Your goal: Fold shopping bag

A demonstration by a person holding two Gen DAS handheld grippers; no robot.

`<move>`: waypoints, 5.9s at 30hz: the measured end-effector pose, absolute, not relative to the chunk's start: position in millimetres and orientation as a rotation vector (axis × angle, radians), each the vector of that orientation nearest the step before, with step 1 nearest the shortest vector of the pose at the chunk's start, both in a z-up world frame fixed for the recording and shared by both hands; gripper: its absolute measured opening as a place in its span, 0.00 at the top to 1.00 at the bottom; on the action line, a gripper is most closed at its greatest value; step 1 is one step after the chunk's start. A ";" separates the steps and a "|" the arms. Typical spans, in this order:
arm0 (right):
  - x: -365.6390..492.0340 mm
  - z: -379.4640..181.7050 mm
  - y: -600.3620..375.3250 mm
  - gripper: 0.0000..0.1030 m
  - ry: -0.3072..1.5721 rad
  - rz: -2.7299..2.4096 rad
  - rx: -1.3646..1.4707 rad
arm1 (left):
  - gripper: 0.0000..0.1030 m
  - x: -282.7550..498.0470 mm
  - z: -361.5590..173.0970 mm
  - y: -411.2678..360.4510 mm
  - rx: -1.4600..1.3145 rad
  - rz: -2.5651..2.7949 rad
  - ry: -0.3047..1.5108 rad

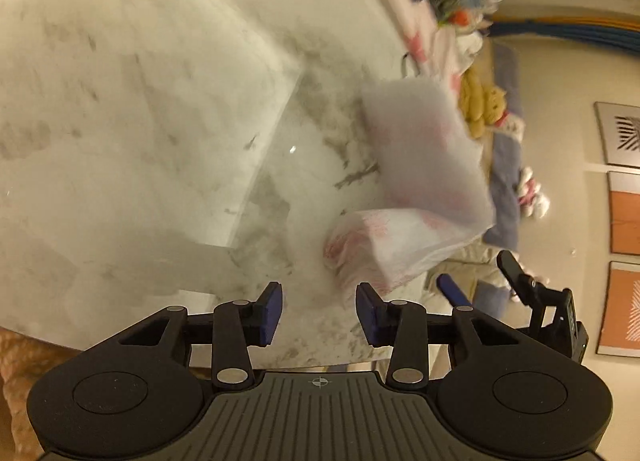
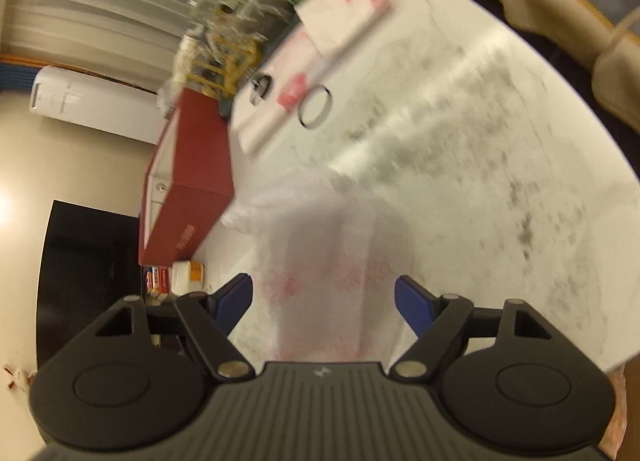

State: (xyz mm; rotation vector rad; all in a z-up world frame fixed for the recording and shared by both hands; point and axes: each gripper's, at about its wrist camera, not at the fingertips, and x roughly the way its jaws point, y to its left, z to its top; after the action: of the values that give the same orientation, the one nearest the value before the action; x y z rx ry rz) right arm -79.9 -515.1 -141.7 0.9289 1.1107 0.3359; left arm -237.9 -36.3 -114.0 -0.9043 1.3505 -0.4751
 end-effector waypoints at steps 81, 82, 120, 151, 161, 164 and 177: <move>-98.1 -107.8 -343.8 0.54 1.088 0.964 0.100 | 0.76 -185.4 -58.7 -95.7 0.079 -0.408 1.198; -96.7 -106.2 -348.6 0.54 1.075 0.929 0.102 | 0.76 -186.0 -58.0 -87.4 0.064 -0.389 1.189; -57.2 -130.7 -396.5 0.47 1.157 0.632 0.435 | 0.79 -217.2 -65.0 -51.8 -0.142 -0.295 1.119; -53.9 -111.6 -466.1 1.00 1.017 0.257 0.135 | 0.86 -218.6 -90.0 3.0 -0.228 -0.127 1.143; -70.3 -145.8 -548.8 1.00 1.096 0.019 -0.070 | 0.85 -220.7 -77.3 3.0 -0.307 -0.235 1.116; -76.1 -148.9 -536.7 1.00 1.092 0.052 -0.066 | 0.85 -216.0 -52.1 -16.2 -0.294 -0.332 1.037; -100.6 -144.1 -463.5 1.00 1.047 0.313 -0.284 | 0.42 -144.6 -73.9 -171.8 0.257 -0.429 0.989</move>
State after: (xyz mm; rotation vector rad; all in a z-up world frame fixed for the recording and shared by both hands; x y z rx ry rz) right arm -100.6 -463.5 -144.1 -0.2844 1.0475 0.3134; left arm -144.6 -171.8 -73.9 0.2568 0.9887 -0.4293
